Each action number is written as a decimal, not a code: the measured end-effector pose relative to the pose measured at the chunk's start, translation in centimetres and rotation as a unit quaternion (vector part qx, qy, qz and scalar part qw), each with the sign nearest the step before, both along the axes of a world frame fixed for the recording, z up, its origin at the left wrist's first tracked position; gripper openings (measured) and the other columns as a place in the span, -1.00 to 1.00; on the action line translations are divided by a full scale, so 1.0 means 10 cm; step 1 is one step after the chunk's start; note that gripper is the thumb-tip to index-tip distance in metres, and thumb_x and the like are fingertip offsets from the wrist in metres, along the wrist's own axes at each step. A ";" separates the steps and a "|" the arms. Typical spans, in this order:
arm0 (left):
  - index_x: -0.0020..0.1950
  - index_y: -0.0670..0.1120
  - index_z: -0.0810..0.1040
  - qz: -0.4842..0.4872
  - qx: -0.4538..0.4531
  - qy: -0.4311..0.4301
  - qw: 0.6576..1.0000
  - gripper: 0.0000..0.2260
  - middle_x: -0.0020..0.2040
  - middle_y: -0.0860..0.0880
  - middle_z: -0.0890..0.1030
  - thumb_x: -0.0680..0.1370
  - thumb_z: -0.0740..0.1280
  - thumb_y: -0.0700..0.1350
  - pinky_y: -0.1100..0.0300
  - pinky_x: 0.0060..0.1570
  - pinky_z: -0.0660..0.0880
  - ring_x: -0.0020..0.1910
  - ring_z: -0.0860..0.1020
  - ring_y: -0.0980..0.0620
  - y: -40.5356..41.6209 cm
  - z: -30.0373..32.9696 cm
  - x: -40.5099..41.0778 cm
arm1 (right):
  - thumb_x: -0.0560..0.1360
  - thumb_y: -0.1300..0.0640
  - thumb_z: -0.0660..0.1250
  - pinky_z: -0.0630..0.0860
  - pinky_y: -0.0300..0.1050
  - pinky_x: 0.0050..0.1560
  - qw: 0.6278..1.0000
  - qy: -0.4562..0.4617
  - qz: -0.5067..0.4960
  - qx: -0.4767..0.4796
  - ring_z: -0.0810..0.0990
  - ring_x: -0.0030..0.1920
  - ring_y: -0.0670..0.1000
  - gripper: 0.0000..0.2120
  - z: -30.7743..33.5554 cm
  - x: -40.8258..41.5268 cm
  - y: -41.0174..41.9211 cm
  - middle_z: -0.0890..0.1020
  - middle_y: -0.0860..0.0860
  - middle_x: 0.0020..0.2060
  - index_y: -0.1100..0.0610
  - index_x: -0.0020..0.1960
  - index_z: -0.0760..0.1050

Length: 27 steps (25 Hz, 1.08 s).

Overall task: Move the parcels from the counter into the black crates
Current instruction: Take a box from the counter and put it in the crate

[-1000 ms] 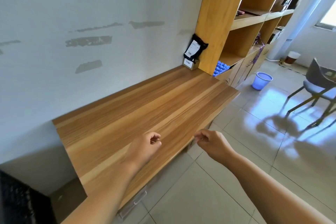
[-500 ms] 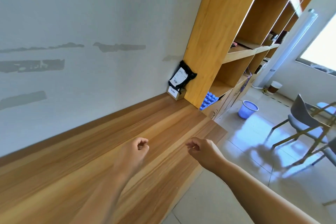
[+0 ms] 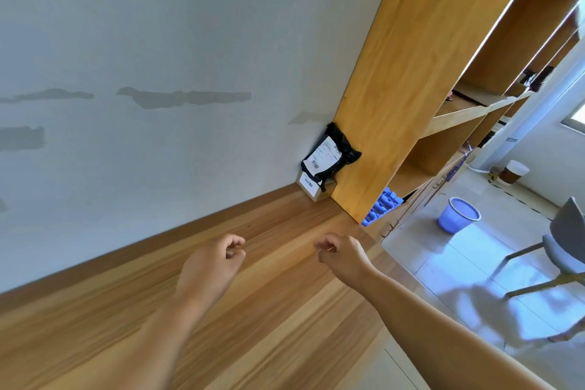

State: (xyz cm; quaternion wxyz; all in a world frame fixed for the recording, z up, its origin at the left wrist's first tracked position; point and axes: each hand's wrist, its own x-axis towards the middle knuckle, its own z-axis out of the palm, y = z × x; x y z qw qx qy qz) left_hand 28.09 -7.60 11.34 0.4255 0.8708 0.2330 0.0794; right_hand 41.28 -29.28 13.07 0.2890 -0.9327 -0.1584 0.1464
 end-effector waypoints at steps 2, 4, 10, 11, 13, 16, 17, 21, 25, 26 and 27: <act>0.17 0.13 0.54 0.011 0.019 0.005 1.000 -0.81 0.01 0.17 0.59 0.57 0.27 0.01 0.31 -0.21 0.41 -0.03 0.52 0.23 0.00 0.00 0.23 | 0.52 0.15 0.27 0.48 -0.29 -0.18 1.000 -0.022 -0.001 0.000 0.57 -0.09 -0.15 -0.81 -0.04 0.38 0.01 0.60 -0.14 0.00 -0.07 0.06 0.57; 0.19 0.14 0.53 0.022 0.031 0.013 0.999 -0.81 0.03 0.17 0.59 0.58 0.26 0.02 0.30 -0.22 0.42 -0.02 0.53 0.22 -0.03 0.00 0.47 | 0.54 0.13 0.25 0.43 -0.30 -0.26 0.999 -0.044 0.003 -0.004 0.54 -0.12 -0.21 -0.76 -0.07 0.79 0.00 0.58 -0.16 0.06 -0.05 0.15 0.55; 0.20 0.11 0.54 0.085 0.031 0.048 0.995 -0.79 -0.07 0.20 0.56 0.57 0.28 0.04 0.32 -0.26 0.45 -0.14 0.54 0.25 -0.41 0.03 1.42 | 0.55 0.13 0.21 0.46 -0.10 0.05 0.989 -0.125 0.045 -0.067 0.45 0.22 0.00 -0.56 -0.04 2.30 -0.12 0.47 -0.01 0.30 0.05 0.42 0.33; 0.20 0.11 0.54 0.092 0.028 0.055 0.994 -0.79 -0.07 0.20 0.56 0.57 0.28 0.04 0.31 -0.24 0.47 -0.15 0.54 0.25 -0.47 0.04 1.61 | 0.56 0.13 0.21 0.44 -0.07 0.11 0.985 -0.136 0.058 -0.084 0.40 0.29 0.03 -0.53 -0.03 2.55 -0.14 0.44 0.00 0.34 0.07 0.45 0.28; 0.20 0.11 0.52 0.101 0.023 0.063 0.993 -0.79 -0.05 0.19 0.57 0.58 0.28 0.03 0.29 -0.24 0.49 -0.15 0.56 0.25 -0.55 0.07 1.89 | 0.57 0.12 0.21 0.43 -0.03 0.18 0.980 -0.152 0.080 -0.104 0.34 0.35 0.07 -0.49 -0.01 2.97 -0.12 0.37 0.03 0.39 0.11 0.49 0.20; 0.25 0.12 0.50 0.130 0.025 0.066 0.989 -0.76 -0.03 0.20 0.54 0.59 0.27 0.01 0.39 -0.31 0.39 -0.11 0.53 0.28 -0.67 0.01 2.24 | 0.58 0.11 0.20 0.34 -0.03 0.33 0.963 -0.192 0.109 -0.157 0.26 0.43 0.10 -0.42 -0.01 3.60 -0.02 0.24 0.11 0.46 0.20 0.52 0.07; 0.27 0.11 0.50 0.136 0.026 0.068 0.988 -0.75 -0.02 0.21 0.53 0.59 0.27 -0.01 0.42 -0.30 0.36 -0.10 0.51 0.29 -0.71 -0.02 2.31 | 0.58 0.09 0.20 0.29 -0.05 0.37 0.952 -0.210 0.116 -0.189 0.24 0.44 0.12 -0.39 -0.04 3.77 0.03 0.23 0.14 0.47 0.24 0.52 0.03; 0.30 0.10 0.48 0.141 0.033 0.099 0.984 -0.72 0.07 0.22 0.55 0.59 0.27 0.00 0.43 -0.20 0.37 -0.07 0.47 0.33 -0.78 -0.19 2.42 | 0.58 0.08 0.17 0.35 -0.01 0.32 0.906 -0.294 0.114 -0.282 0.39 0.34 0.16 -0.41 -0.26 4.17 0.18 0.38 0.20 0.37 0.31 0.50 0.07; 0.29 0.10 0.49 0.149 0.039 0.104 0.983 -0.72 0.16 0.22 0.57 0.58 0.28 0.00 0.39 -0.06 0.43 -0.02 0.49 0.31 -0.76 -0.26 2.47 | 0.57 0.05 0.22 0.35 0.00 0.17 0.871 -0.367 0.110 -0.308 0.49 0.18 0.13 -0.59 -0.40 4.27 0.30 0.54 0.11 0.19 0.20 0.35 0.32; 0.29 0.10 0.49 0.148 0.040 0.103 0.983 -0.72 0.16 0.22 0.57 0.58 0.29 -0.01 0.38 -0.03 0.43 -0.01 0.50 0.31 -0.77 -0.26 2.48 | 0.56 0.07 0.23 0.36 -0.01 0.13 0.870 -0.374 0.108 -0.302 0.50 0.14 0.12 -0.68 -0.41 4.28 0.31 0.55 0.09 0.14 0.17 0.27 0.38; 0.29 0.10 0.49 0.147 0.041 0.103 0.983 -0.73 0.16 0.22 0.56 0.58 0.29 -0.01 0.38 -0.02 0.43 -0.01 0.50 0.31 -0.77 -0.27 2.48 | 0.56 0.10 0.24 0.37 -0.02 0.10 0.872 -0.377 0.103 -0.293 0.50 0.12 0.11 -0.75 -0.42 4.28 0.32 0.56 0.08 0.11 0.14 0.22 0.41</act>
